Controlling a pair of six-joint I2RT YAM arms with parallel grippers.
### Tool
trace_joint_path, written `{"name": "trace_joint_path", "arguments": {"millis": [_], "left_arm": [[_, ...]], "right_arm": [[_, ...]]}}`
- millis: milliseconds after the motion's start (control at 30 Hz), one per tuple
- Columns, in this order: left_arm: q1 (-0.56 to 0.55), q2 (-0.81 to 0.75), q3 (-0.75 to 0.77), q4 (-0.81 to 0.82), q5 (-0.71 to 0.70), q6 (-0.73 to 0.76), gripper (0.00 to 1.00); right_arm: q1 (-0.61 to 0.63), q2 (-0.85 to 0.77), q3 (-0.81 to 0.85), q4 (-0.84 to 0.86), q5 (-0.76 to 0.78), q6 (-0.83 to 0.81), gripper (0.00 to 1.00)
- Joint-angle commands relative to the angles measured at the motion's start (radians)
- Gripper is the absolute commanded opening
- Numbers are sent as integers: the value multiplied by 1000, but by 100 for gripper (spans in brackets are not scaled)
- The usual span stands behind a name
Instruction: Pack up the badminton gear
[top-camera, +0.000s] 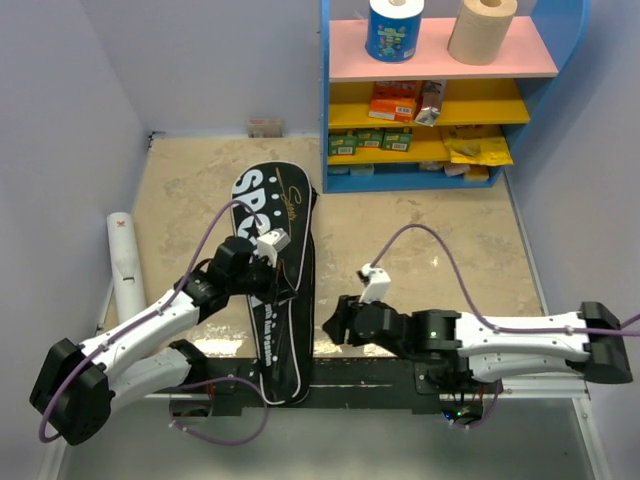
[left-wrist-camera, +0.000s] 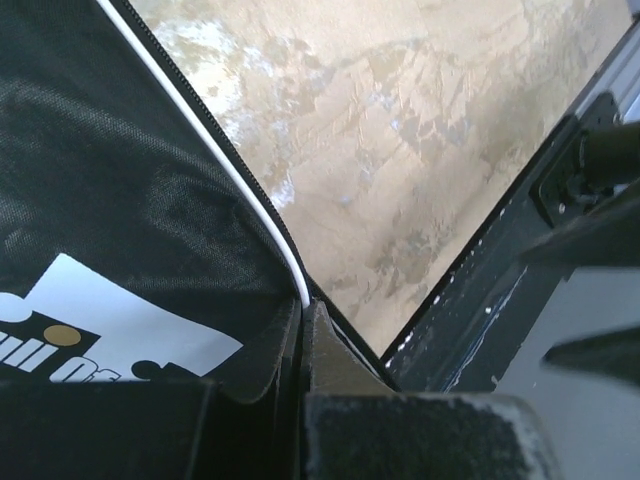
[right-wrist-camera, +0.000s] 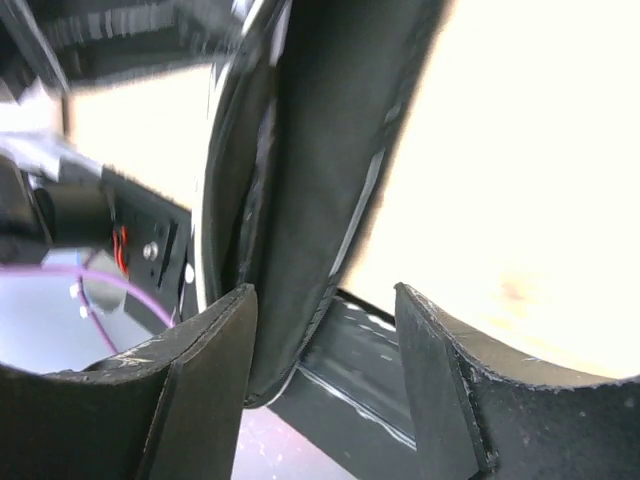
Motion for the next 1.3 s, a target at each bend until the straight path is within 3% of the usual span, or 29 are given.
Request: {"name": "trace_joint_path", "arguments": {"millis": [0,167,433,633,900,1067,1267], "left_arm": [[-84,10,78,-21,19,65,0],[-218,-10,72,-26,5,24,0],[-558,65,104,-26,-112,-4,0],[-635,179,141,5,-152,39,0],[-646,315,176,86,-221,91,0],[-643,450,298,-9,-346,148,0],[-634,595,418,-92,-454,223,0]], "right_arm": [[-1,-189,16,-360,236,122,62],[0,-205,88,-521,273,142,61],[-1,-183,116,-523,293,150,62],[-40,-151,127,-612,399,240,66],[-356,-116,71,-382,335,6,66],[-607,26,84,-233,205,-173,66],[-804,154,117,-60,59,-339,66]]}}
